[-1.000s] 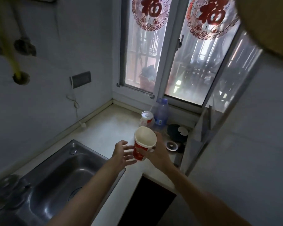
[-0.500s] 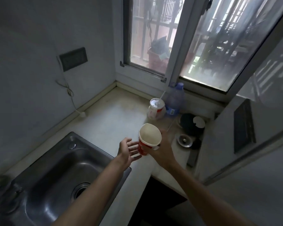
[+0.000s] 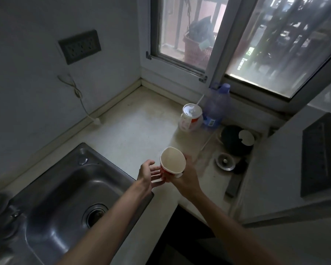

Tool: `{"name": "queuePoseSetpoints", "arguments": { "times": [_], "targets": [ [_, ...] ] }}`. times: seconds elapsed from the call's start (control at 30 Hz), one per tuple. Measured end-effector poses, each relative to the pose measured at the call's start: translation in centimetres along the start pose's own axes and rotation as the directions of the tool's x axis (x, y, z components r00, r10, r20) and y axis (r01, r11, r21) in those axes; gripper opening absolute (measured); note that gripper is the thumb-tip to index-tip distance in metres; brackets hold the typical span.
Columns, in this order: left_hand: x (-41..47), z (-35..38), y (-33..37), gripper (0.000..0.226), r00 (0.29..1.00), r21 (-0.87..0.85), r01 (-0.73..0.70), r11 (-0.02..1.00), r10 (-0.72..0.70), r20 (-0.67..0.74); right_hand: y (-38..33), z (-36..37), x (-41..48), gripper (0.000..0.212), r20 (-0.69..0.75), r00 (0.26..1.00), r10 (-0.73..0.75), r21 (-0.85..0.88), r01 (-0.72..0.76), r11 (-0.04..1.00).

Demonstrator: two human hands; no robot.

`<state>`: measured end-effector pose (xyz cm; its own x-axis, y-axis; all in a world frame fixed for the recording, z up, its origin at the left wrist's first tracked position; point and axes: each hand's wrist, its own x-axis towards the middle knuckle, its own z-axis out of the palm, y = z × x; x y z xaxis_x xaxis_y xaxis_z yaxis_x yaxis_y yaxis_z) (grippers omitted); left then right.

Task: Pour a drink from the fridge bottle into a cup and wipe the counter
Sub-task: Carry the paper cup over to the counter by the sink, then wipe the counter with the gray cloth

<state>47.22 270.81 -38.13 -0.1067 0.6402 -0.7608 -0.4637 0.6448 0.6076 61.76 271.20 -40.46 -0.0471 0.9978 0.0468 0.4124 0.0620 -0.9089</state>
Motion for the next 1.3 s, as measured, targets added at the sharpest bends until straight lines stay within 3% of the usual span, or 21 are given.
{"name": "queuePoseSetpoints", "arguments": {
  "times": [0.83, 0.93, 1.03, 1.1, 1.17, 1.23, 1.3],
  "targets": [
    [1.8, 0.6, 0.3, 0.029, 0.997, 0.058, -0.05, 0.997, 0.047, 0.064, 2.2, 2.1, 0.4, 0.075, -0.029, 0.999, 0.04, -0.048, -0.041, 0.998],
    [1.5, 0.4, 0.5, 0.028, 0.999, 0.125, -0.041, 0.991, 0.036, 0.037, 2.0, 1.6, 0.2, 0.077, 0.0, 1.0, 0.026, -0.071, -0.026, 0.997],
    [1.2, -0.2, 1.1, 0.038, 0.992, 0.281, -0.112, 0.953, 0.122, -0.017, 1.2, 0.6, -0.1, 0.086, 0.076, 0.986, 0.146, -0.165, -0.132, 0.978],
    [0.5, -0.4, 2.0, 0.047, 0.974, 0.421, -0.203, 0.884, 0.225, -0.002, 1.0, -0.3, -0.1, 0.096, 0.161, 0.945, 0.285, -0.351, -0.215, 0.911],
    [-0.5, -0.6, 3.1, 0.059, 0.945, 0.635, -0.283, 0.718, 0.322, 0.057, 0.6, -1.6, 0.3, 0.105, 0.198, 0.905, 0.376, -0.536, -0.222, 0.815],
    [-1.5, -0.6, 4.2, 0.056, 0.907, 0.804, -0.342, 0.487, 0.396, 0.146, -0.8, -3.1, 1.4, 0.098, 0.171, 0.885, 0.432, -0.595, -0.256, 0.762],
    [-2.5, -0.4, 5.6, 0.056, 0.87, 0.875, -0.379, 0.3, 0.439, 0.227, -3.0, -4.4, 2.8, 0.076, 0.145, 0.897, 0.417, -0.621, -0.246, 0.744]
  ]
}}
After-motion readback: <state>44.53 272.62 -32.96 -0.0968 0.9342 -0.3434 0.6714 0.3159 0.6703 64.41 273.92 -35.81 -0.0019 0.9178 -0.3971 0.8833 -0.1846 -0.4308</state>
